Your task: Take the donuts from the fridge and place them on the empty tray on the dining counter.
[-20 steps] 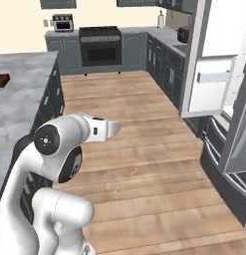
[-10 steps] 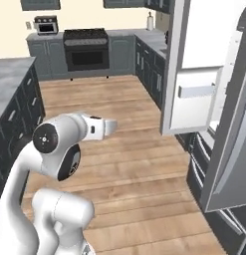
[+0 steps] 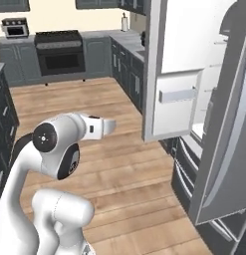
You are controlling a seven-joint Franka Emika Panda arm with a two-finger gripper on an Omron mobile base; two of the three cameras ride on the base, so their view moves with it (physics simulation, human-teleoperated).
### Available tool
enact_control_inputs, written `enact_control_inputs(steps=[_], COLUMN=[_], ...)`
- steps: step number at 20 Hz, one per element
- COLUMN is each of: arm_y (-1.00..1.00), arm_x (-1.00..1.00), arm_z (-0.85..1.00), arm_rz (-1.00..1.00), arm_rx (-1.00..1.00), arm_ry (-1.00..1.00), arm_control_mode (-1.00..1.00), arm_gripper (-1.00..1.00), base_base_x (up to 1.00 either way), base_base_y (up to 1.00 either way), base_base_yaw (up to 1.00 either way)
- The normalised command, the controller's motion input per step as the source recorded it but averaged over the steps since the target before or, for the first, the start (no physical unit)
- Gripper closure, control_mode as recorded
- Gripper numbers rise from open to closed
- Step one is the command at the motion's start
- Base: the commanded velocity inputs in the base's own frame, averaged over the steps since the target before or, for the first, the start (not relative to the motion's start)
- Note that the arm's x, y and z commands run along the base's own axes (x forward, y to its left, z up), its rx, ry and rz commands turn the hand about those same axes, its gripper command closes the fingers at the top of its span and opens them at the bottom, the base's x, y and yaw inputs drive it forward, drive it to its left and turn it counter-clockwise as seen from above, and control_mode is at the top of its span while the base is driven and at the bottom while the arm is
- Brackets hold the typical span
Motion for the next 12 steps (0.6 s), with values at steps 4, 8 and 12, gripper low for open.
enact_control_inputs(steps=[4, 8, 12], arm_y=[0.0, 0.0, 0.0], arm_x=[0.0, 0.0, 0.0], arm_z=[0.0, 0.0, 0.0], arm_rz=[0.0, 0.0, 0.0], arm_rx=[0.0, 0.0, 0.0], arm_ry=[0.0, 0.0, 0.0], arm_control_mode=[1.0, 1.0, 1.0], arm_gripper=[-1.0, -1.0, -1.0], base_base_x=[0.18, 0.61, 0.78], base_base_y=[-0.11, 0.0, 0.47], base_base_yaw=[-0.45, -0.54, -0.53])
